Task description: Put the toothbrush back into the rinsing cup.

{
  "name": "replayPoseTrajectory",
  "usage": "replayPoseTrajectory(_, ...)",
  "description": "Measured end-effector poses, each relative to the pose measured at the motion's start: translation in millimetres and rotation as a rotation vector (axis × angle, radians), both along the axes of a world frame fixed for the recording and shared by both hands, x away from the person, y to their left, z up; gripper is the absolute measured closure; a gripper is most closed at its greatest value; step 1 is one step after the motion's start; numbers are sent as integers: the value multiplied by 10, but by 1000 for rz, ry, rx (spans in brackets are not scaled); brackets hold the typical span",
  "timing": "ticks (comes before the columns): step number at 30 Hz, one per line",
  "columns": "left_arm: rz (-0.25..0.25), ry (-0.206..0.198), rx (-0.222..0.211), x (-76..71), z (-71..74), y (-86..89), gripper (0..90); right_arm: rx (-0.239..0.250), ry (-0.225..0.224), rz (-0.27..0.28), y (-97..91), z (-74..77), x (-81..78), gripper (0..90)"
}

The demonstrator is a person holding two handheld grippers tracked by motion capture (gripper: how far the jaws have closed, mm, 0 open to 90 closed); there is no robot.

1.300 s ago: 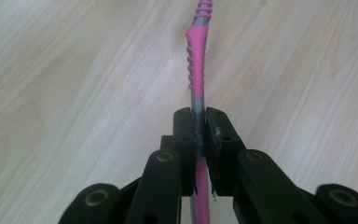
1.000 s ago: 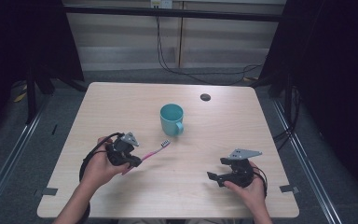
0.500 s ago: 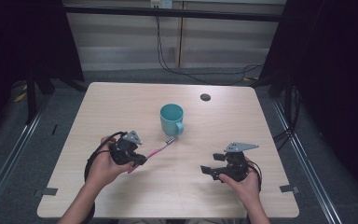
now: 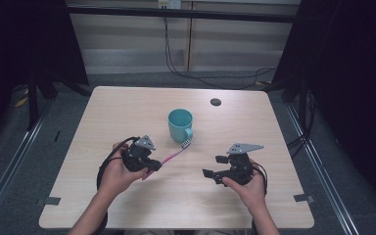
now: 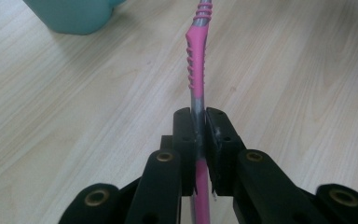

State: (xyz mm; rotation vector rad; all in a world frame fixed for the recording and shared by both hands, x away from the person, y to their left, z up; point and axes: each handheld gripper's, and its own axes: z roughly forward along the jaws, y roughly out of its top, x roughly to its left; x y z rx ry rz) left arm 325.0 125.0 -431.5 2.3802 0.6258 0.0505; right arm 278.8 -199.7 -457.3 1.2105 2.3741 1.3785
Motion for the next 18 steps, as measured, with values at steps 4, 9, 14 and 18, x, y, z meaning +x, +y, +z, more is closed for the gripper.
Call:
replayPoseTrajectory(4, -10, -4, -8, -4, 2, -59, 835, 3, 2, 1, 40, 35, 19, 195)
replayPoseTrajectory(9, -24, -1, -25, -13, 8, -148, 835, 4, 7, 2, 75, 41, 43, 194)
replayPoseTrajectory(14, -34, -3, -34, -24, 17, -230, 835, 23, 9, 2, 99, 50, 65, 194)
replayPoseTrajectory(18, -41, -9, -43, -31, 18, -277, 835, 46, 13, -3, 122, 62, 82, 194)
